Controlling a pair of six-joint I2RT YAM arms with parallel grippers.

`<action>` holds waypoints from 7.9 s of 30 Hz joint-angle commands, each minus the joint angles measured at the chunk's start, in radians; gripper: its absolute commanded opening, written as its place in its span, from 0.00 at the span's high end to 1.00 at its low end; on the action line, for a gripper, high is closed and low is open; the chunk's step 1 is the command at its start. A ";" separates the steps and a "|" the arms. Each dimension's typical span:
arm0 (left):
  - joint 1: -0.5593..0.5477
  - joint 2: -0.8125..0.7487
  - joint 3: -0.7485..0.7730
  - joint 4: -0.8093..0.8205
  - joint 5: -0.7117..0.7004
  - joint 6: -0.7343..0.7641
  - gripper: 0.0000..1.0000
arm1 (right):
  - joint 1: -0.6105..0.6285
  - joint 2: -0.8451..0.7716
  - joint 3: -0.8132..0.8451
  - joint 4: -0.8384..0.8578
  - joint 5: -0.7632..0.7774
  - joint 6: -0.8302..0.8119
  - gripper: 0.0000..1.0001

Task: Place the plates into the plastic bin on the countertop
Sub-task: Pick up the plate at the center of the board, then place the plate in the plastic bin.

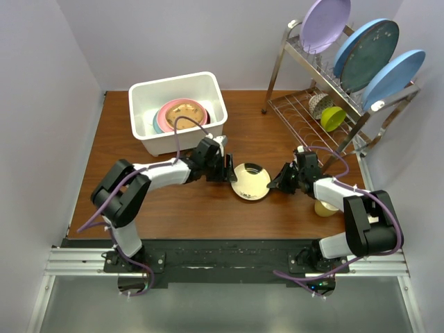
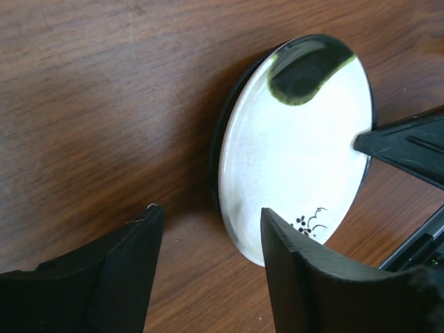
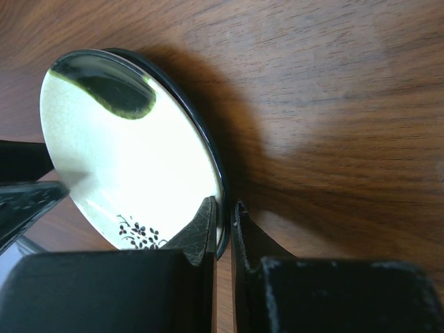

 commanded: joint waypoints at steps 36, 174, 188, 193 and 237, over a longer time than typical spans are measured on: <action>-0.003 0.075 0.144 -0.036 0.065 0.041 1.00 | 0.004 -0.009 -0.025 -0.023 0.031 -0.051 0.80; 0.716 0.190 0.715 -0.410 0.137 0.045 1.00 | 0.002 -0.399 -0.108 -0.113 -0.058 -0.139 0.01; 0.718 0.224 0.741 -0.429 0.145 0.055 0.77 | 0.004 -0.379 -0.111 -0.101 -0.064 -0.136 0.01; 0.716 0.211 0.782 -0.455 0.127 0.073 0.40 | 0.002 -0.374 -0.111 -0.098 -0.067 -0.131 0.01; 0.241 -0.433 0.181 -0.372 0.228 0.098 0.00 | 0.002 -0.422 -0.126 -0.135 -0.079 -0.125 0.01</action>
